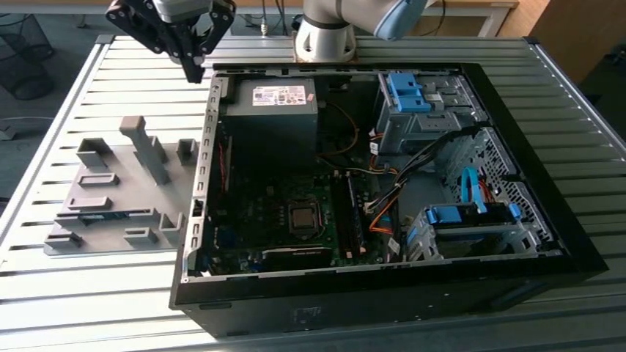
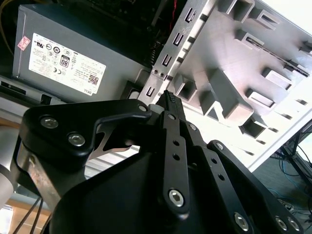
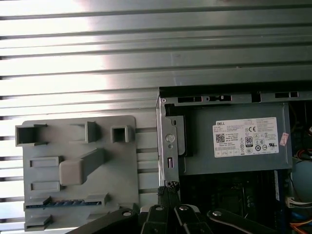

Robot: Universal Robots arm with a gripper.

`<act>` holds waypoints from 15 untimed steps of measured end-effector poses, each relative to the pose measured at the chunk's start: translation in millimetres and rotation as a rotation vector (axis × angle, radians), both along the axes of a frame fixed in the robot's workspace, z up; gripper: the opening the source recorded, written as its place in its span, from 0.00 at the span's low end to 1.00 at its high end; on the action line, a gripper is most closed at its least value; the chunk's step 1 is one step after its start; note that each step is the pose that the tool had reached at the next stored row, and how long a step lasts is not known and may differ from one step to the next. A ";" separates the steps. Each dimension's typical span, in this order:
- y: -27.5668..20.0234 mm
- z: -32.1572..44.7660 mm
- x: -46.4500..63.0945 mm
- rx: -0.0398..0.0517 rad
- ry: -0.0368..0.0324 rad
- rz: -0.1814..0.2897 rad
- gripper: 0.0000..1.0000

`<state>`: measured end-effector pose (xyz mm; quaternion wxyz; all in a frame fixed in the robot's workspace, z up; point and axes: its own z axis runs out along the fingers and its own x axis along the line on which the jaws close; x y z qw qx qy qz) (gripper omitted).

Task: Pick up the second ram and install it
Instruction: 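Reach for the second ram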

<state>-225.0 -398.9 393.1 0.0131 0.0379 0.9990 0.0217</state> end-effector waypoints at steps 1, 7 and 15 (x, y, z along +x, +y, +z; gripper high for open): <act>0.0 0.0 -0.5 0.0000 0.0000 0.000 0.10; 0.0 -0.1 -4.3 0.0000 0.0001 0.000 0.10; 0.0 -0.2 -10.5 -0.0001 0.0001 0.000 0.10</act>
